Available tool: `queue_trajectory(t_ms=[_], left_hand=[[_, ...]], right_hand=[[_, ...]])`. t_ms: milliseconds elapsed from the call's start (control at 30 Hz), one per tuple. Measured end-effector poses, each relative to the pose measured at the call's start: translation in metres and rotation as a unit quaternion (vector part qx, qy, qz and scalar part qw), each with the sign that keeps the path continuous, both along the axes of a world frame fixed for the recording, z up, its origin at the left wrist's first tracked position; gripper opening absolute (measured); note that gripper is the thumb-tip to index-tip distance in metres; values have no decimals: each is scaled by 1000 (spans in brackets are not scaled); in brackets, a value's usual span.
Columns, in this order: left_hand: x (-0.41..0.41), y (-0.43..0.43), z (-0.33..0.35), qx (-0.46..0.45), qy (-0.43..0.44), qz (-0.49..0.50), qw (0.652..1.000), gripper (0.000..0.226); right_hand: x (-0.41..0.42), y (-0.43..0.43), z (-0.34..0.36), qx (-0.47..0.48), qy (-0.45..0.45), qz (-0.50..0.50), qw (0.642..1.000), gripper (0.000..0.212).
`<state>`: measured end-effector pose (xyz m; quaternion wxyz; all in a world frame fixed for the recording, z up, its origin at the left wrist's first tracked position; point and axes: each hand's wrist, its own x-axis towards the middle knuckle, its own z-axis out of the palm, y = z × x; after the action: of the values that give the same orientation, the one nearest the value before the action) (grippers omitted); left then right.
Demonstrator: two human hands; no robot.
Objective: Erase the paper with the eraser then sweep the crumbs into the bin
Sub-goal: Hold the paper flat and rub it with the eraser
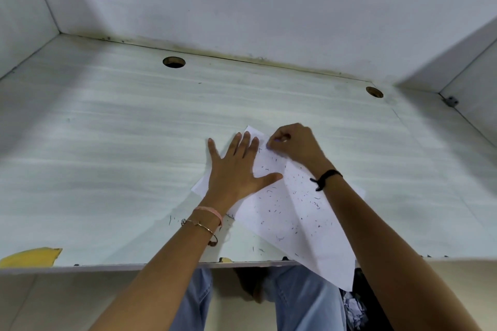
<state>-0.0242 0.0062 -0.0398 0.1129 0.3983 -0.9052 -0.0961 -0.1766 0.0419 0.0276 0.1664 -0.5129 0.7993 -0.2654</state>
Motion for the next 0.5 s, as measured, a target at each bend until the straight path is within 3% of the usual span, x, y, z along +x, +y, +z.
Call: queue_trajectory(t_ms=[67,233,400,500], left_hand=[[0,0,0,-3,2,1,1000,104],[1,0,1,11,2,1,1000,105],[0,-1,0,4,1,1,1000,106],[0,-1,1,12,-5,0,1000,106]], right_hand=[[12,3,-7,19,17,47,999,5],[-18,-2,2,-5,-21,-71,997,8],[5,11,-5,33,-6,11,999,4],[-17,6,0,7,-2,-61,998,5]])
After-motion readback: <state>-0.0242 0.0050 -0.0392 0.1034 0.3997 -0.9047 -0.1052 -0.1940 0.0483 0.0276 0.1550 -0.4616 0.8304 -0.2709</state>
